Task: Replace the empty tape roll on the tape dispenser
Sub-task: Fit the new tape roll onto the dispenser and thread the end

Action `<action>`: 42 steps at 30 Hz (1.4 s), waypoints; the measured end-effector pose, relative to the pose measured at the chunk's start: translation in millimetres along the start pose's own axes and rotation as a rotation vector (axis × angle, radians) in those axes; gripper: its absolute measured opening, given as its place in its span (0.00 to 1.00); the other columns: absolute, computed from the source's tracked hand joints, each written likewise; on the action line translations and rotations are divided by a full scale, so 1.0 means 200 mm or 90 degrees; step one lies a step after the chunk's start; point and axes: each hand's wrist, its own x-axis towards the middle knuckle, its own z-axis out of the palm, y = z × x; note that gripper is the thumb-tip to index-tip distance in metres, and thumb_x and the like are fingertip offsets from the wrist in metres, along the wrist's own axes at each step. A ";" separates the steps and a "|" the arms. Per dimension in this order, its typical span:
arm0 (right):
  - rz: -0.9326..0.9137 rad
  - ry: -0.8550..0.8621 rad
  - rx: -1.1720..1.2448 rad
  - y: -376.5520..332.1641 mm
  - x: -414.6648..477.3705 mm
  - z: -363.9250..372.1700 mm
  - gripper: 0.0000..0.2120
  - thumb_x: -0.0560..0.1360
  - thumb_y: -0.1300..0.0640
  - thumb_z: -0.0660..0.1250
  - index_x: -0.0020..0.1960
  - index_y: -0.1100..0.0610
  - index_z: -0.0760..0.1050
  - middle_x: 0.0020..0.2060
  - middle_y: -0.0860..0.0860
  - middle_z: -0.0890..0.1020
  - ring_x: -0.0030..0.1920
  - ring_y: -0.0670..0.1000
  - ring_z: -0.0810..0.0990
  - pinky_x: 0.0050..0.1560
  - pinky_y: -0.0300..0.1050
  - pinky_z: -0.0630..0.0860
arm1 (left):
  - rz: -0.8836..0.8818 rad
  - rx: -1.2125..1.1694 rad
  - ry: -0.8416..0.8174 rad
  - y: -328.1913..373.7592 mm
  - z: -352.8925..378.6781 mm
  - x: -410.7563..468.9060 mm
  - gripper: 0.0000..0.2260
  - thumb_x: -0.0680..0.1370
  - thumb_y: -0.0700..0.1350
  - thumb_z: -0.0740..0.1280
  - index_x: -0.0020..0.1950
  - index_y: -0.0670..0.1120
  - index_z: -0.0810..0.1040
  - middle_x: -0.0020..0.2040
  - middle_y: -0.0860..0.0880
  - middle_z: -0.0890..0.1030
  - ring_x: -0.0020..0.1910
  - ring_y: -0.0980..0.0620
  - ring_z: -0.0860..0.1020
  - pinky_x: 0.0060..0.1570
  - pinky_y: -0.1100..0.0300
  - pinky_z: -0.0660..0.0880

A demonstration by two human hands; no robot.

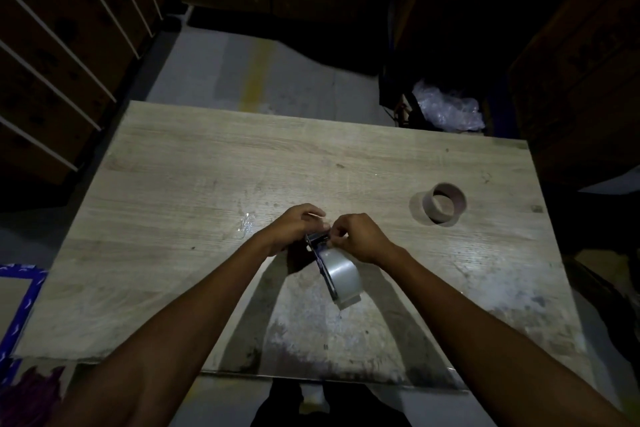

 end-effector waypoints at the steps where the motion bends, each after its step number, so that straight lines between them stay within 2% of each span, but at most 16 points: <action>1: 0.010 0.010 0.009 0.01 0.00 0.01 0.06 0.73 0.57 0.71 0.43 0.60 0.82 0.41 0.55 0.84 0.43 0.55 0.81 0.47 0.53 0.77 | -0.020 -0.026 0.046 -0.03 0.01 0.00 0.14 0.75 0.42 0.73 0.59 0.43 0.78 0.52 0.44 0.82 0.47 0.53 0.80 0.45 0.61 0.74; 3: 0.025 0.026 0.025 0.02 0.00 0.02 0.06 0.74 0.57 0.71 0.43 0.60 0.82 0.41 0.54 0.84 0.43 0.54 0.81 0.47 0.52 0.77 | -0.071 -0.024 0.141 -0.07 0.05 0.01 0.14 0.74 0.45 0.73 0.59 0.46 0.77 0.52 0.46 0.80 0.47 0.51 0.78 0.42 0.59 0.73; 5: 0.034 0.035 0.036 0.01 0.01 0.02 0.06 0.74 0.57 0.71 0.44 0.60 0.82 0.44 0.54 0.83 0.45 0.53 0.80 0.48 0.50 0.76 | -0.109 -0.003 0.218 -0.11 0.08 0.02 0.11 0.74 0.45 0.71 0.56 0.46 0.78 0.52 0.47 0.80 0.49 0.49 0.78 0.45 0.55 0.74; 7: 0.046 0.041 0.055 0.01 0.02 0.02 0.05 0.73 0.57 0.72 0.44 0.59 0.81 0.47 0.54 0.83 0.48 0.52 0.79 0.50 0.48 0.75 | -0.118 0.002 0.275 -0.11 0.11 0.02 0.06 0.75 0.42 0.67 0.52 0.45 0.78 0.48 0.48 0.79 0.46 0.49 0.78 0.46 0.55 0.73; 8: 0.049 0.040 0.064 0.01 0.03 0.03 0.05 0.72 0.56 0.73 0.43 0.59 0.81 0.48 0.54 0.83 0.49 0.51 0.79 0.50 0.47 0.75 | -0.123 0.013 0.297 -0.10 0.12 0.02 0.03 0.76 0.41 0.65 0.47 0.45 0.77 0.44 0.50 0.78 0.43 0.49 0.76 0.43 0.56 0.72; 11: 0.045 0.011 0.062 0.04 0.07 0.04 0.05 0.72 0.55 0.73 0.41 0.57 0.81 0.47 0.53 0.83 0.48 0.51 0.79 0.47 0.44 0.72 | -0.130 0.081 0.353 -0.08 0.15 0.02 0.12 0.75 0.38 0.59 0.31 0.46 0.66 0.31 0.49 0.69 0.32 0.50 0.68 0.30 0.58 0.61; 13: 0.021 -0.022 0.038 0.04 0.11 0.02 0.04 0.72 0.56 0.73 0.41 0.57 0.81 0.46 0.54 0.83 0.48 0.53 0.80 0.48 0.46 0.73 | -0.144 0.094 0.374 -0.08 0.16 0.02 0.14 0.74 0.36 0.58 0.29 0.46 0.62 0.29 0.48 0.67 0.29 0.51 0.66 0.28 0.57 0.58; 18: -0.020 -0.134 -0.044 0.02 0.22 -0.03 0.05 0.72 0.57 0.73 0.45 0.59 0.83 0.58 0.57 0.81 0.60 0.55 0.77 0.56 0.46 0.72 | -0.189 0.062 0.366 -0.09 0.16 0.04 0.13 0.74 0.36 0.58 0.29 0.44 0.63 0.30 0.46 0.68 0.31 0.48 0.68 0.29 0.58 0.60; 22: 0.002 -0.236 -0.003 0.05 0.29 -0.04 0.05 0.72 0.58 0.74 0.43 0.60 0.82 0.47 0.55 0.84 0.48 0.50 0.78 0.49 0.44 0.71 | -0.211 0.074 0.343 -0.12 0.14 0.08 0.14 0.76 0.36 0.60 0.30 0.44 0.66 0.33 0.45 0.72 0.32 0.49 0.71 0.30 0.58 0.65; 24: 0.043 -0.255 0.067 0.06 0.30 -0.05 0.04 0.71 0.59 0.74 0.39 0.57 0.81 0.40 0.53 0.82 0.43 0.48 0.77 0.45 0.44 0.72 | -0.220 0.065 0.347 -0.13 0.14 0.09 0.13 0.75 0.36 0.60 0.30 0.43 0.67 0.33 0.45 0.73 0.32 0.49 0.71 0.30 0.59 0.66; 28: 0.153 -0.242 0.291 0.08 0.27 -0.03 0.08 0.71 0.64 0.74 0.36 0.58 0.78 0.36 0.54 0.79 0.37 0.48 0.78 0.34 0.40 0.77 | -0.222 0.007 0.388 -0.14 0.17 0.09 0.12 0.73 0.36 0.60 0.29 0.42 0.67 0.30 0.45 0.72 0.32 0.47 0.71 0.30 0.57 0.62; 30: 0.174 -0.224 0.359 0.09 0.25 -0.01 0.07 0.71 0.66 0.73 0.36 0.60 0.78 0.38 0.57 0.80 0.40 0.51 0.80 0.36 0.42 0.80 | -0.211 -0.041 0.410 -0.15 0.19 0.08 0.11 0.73 0.36 0.60 0.30 0.42 0.68 0.30 0.45 0.72 0.32 0.48 0.69 0.31 0.57 0.61; 32: 0.182 -0.205 0.406 0.10 0.23 0.00 0.08 0.71 0.67 0.73 0.35 0.60 0.78 0.39 0.59 0.80 0.42 0.54 0.80 0.42 0.50 0.80 | -0.203 -0.082 0.436 -0.17 0.22 0.07 0.10 0.73 0.37 0.60 0.31 0.42 0.71 0.31 0.44 0.73 0.33 0.48 0.70 0.32 0.56 0.62; 37: 0.178 -0.170 0.438 0.11 0.21 0.03 0.09 0.70 0.65 0.75 0.33 0.59 0.78 0.37 0.61 0.79 0.40 0.59 0.79 0.43 0.58 0.79 | -0.212 -0.180 0.431 -0.25 0.30 0.09 0.09 0.71 0.37 0.62 0.36 0.39 0.81 0.37 0.41 0.84 0.34 0.47 0.78 0.34 0.57 0.72; 39: 0.167 -0.148 0.419 0.11 0.20 0.03 0.08 0.69 0.65 0.75 0.33 0.60 0.78 0.37 0.62 0.80 0.39 0.60 0.79 0.42 0.57 0.79 | -0.207 -0.220 0.417 -0.26 0.31 0.10 0.09 0.72 0.35 0.63 0.40 0.39 0.83 0.40 0.40 0.85 0.36 0.46 0.80 0.36 0.55 0.74; 42: 0.155 -0.150 0.401 0.12 0.19 0.01 0.04 0.70 0.65 0.73 0.38 0.65 0.79 0.36 0.61 0.80 0.39 0.59 0.79 0.40 0.53 0.79 | -0.189 -0.289 0.402 -0.22 0.34 0.10 0.12 0.73 0.34 0.62 0.43 0.43 0.85 0.44 0.40 0.86 0.40 0.42 0.83 0.39 0.50 0.79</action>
